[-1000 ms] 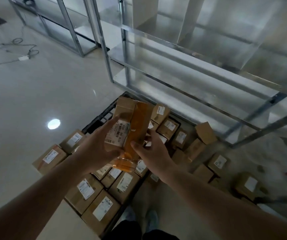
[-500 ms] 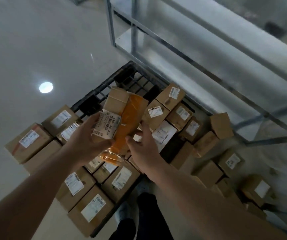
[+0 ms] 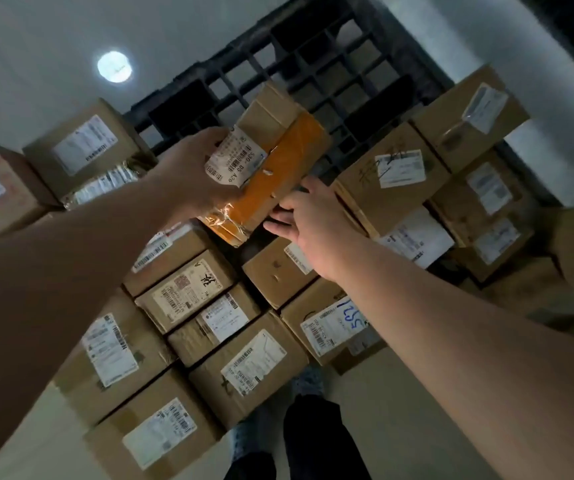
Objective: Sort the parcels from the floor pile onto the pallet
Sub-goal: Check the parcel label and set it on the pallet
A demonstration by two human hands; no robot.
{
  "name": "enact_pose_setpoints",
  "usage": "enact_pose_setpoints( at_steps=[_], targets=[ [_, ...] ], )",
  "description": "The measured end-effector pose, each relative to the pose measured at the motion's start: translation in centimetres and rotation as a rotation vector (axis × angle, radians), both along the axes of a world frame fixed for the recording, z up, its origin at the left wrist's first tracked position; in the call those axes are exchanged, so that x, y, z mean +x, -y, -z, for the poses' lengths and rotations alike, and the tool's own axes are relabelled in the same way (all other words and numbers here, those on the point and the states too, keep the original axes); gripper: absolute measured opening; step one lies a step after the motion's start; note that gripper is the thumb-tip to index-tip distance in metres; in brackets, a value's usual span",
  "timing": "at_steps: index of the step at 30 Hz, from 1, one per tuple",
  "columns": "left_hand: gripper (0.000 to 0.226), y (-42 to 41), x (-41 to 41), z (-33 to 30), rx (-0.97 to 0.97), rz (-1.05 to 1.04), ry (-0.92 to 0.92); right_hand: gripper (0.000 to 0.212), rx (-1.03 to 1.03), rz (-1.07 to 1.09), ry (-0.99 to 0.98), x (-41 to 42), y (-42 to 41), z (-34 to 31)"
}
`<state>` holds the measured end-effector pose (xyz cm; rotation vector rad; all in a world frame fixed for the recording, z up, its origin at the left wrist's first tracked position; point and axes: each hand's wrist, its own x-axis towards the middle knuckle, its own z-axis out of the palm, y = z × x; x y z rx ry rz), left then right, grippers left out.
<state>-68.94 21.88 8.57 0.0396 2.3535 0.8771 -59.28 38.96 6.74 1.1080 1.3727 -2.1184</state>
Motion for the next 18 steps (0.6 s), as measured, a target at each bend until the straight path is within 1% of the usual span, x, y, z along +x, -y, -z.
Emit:
enact_pose_setpoints(
  at_steps=[2, 8, 10, 14, 18],
  targets=[
    [0.097, 0.2, 0.0, 3.0, -0.007, 0.002, 0.02, 0.049, -0.031, 0.002, 0.034, -0.3, 0.3, 2.4],
    [0.099, 0.5, 0.8, 10.5, -0.018, -0.05, 0.096, 0.025, -0.083, -0.006, 0.118, -0.4, 0.2, 7.7],
    [0.099, 0.7, 1.1, 12.2, -0.029, -0.048, 0.099, 0.023, -0.113, 0.0, 0.14, -0.2, 0.2, 9.1],
    [0.101, 0.7, 1.6, 14.5, -0.044, -0.009, 0.12, 0.033, -0.141, 0.042, 0.156, 0.5, 0.6, 11.4],
    [0.102, 0.3, 2.1, 15.8, -0.064, 0.028, 0.134, 0.052, -0.044, 0.015, 0.12, 1.1, 1.2, 13.1]
  ],
)
